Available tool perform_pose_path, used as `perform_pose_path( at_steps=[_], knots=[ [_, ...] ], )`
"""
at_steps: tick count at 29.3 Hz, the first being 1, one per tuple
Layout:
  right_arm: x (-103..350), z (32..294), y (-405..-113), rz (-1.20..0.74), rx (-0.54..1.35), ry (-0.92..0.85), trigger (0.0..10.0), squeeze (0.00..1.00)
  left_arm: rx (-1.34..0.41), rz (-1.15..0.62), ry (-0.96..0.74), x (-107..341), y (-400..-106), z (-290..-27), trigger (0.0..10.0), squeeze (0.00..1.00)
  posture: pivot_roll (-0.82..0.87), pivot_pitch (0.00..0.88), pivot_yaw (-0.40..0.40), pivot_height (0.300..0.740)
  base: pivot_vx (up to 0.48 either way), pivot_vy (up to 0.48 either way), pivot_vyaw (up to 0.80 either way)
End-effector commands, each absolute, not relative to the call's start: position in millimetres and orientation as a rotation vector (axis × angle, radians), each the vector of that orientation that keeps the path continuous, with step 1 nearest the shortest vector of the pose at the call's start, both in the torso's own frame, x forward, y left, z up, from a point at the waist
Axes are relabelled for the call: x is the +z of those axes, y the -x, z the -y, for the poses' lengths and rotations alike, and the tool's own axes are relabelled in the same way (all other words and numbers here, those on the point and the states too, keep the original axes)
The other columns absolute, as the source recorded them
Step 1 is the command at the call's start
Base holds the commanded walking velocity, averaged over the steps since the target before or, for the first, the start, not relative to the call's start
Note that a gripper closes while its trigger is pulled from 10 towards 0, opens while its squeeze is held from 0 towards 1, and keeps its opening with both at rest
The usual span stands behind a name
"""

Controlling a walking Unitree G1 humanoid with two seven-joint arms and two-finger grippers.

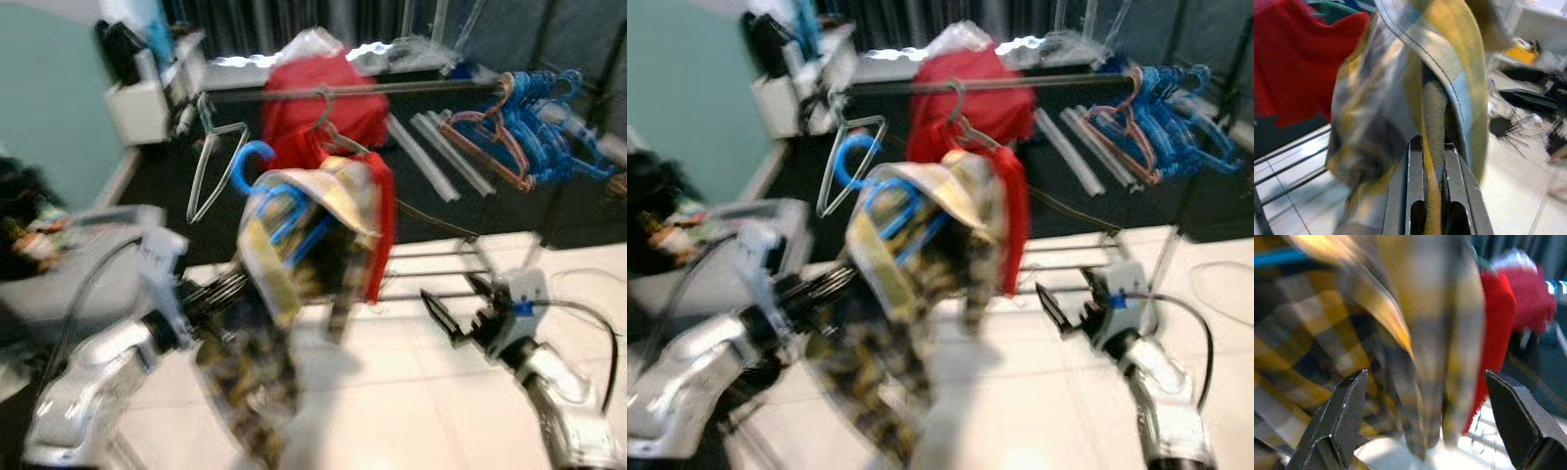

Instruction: Hang hanger

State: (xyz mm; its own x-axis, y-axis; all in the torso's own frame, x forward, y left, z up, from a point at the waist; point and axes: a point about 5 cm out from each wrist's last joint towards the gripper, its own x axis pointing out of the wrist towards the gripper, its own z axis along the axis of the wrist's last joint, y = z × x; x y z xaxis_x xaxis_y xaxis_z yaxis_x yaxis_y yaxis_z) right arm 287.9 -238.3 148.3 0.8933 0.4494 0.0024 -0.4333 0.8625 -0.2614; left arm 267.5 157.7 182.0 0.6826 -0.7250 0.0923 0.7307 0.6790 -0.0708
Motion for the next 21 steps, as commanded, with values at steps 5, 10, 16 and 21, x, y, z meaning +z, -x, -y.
perform_pose_path(
  at_steps=[5, 10, 16, 21],
  knots=[
    [201.6, 219.4, -296.1, 0.156, 0.516, 0.563, 10.0, 0.00, -0.874, 0.132, 0.088, 214.3, -273.4, -145.3, 10.0, 0.00, -0.18, 0.000, 0.053, 0.740, 0.000, 0.000, 0.00],
    [214.3, 207.6, -301.7, 0.170, 0.450, 0.698, 10.0, 0.00, -0.926, 0.162, 0.110, 228.6, -270.7, -132.4, 10.0, 0.00, -0.18, 0.000, 0.050, 0.740, 0.000, 0.000, 0.00],
    [210.9, 207.1, -307.3, 0.130, 0.381, 0.805, 10.0, 0.00, -0.986, 0.175, 0.123, 236.1, -263.5, -119.2, 10.0, 0.00, -0.18, 0.000, 0.047, 0.740, 0.000, 0.000, 0.00],
    [214.2, 223.6, -310.6, 0.099, 0.263, 0.862, 4.1, 0.00, -1.025, 0.177, 0.143, 239.6, -255.0, -116.7, 10.0, 0.00, -0.17, 0.000, 0.046, 0.740, 0.000, 0.000, 0.00]
  ],
)
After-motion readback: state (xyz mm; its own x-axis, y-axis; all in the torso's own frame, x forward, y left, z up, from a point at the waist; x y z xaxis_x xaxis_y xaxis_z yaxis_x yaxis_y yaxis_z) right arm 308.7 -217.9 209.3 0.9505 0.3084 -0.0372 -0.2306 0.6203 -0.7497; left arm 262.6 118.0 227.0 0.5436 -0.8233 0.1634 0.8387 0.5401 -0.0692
